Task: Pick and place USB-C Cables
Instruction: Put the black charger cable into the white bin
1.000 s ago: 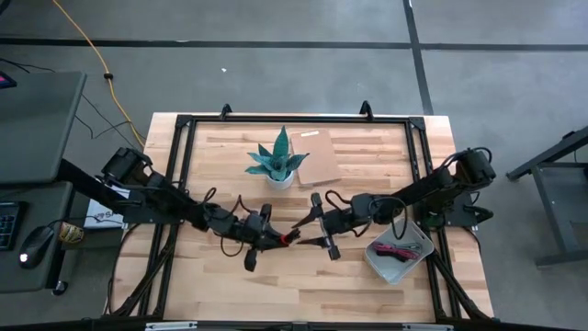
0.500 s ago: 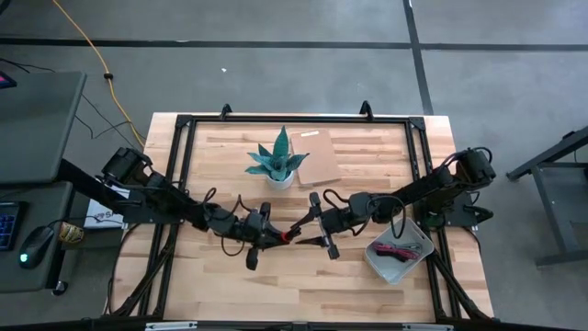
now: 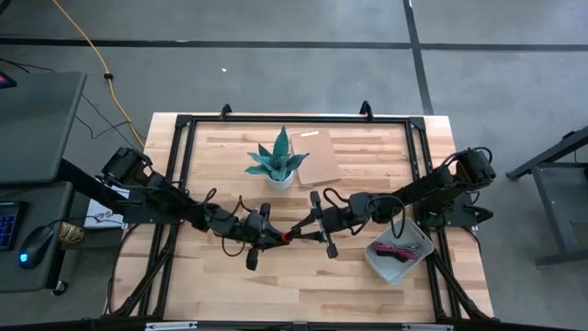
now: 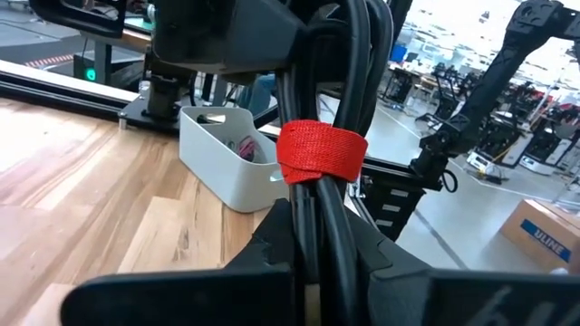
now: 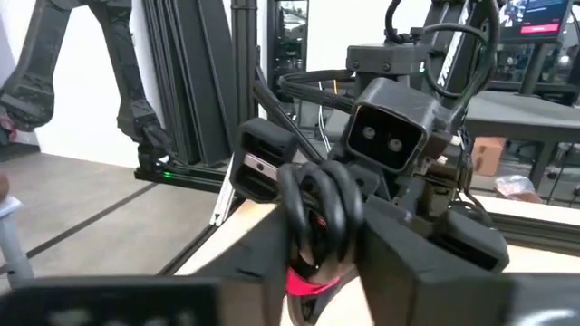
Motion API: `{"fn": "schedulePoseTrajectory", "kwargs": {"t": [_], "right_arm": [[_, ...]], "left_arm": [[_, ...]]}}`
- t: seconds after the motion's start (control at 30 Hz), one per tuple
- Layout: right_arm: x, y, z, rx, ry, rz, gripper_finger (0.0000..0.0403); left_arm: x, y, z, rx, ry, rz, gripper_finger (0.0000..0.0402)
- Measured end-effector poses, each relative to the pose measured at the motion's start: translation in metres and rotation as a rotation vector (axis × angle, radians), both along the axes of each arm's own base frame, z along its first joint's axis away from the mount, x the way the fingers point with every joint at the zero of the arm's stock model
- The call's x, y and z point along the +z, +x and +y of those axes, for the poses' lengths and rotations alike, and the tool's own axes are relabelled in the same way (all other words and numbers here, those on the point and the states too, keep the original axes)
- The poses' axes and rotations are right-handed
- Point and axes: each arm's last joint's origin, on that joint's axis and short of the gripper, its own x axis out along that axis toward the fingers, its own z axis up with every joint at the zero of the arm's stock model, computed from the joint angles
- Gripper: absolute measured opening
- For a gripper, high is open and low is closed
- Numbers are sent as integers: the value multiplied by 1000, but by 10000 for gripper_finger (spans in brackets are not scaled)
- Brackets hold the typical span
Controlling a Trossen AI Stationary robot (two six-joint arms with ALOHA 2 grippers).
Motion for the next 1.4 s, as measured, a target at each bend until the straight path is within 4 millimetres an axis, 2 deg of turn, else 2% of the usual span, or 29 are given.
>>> {"fn": "schedulePoseTrajectory", "kwargs": {"t": [0.1, 0.17, 0.37, 0.5, 0.63, 0.8, 1.03, 1.23, 1.4], "right_arm": [[0, 0, 0, -4, -20, -3, 43], [0, 0, 0, -4, -27, -6, 18], [-2, 0, 0, -6, -36, 11, 37], [-2, -3, -2, -31, -54, 72, 15], [6, -13, -5, -70, -70, 159, 16], [16, -34, -2, -134, -101, 248, 15], [14, -75, 1, -292, -165, 260, 14], [11, -112, -12, -405, -83, 139, 14], [7, -133, -22, -424, -1, -24, 14]], "left_arm": [[0, 0, 0, -2, 0, -1, 17], [0, 0, 0, -1, 0, -1, 24], [0, 0, 0, 8, 2, 4, 66], [1, -2, -1, 19, 31, 26, 102], [7, -8, 1, 23, 53, 73, 137], [23, -24, 7, 32, 78, 157, 164], [41, -58, 15, 274, 170, 263, 166], [32, -88, 16, 471, 261, 227, 161], [22, -98, 19, 483, 268, 221, 161]]}}
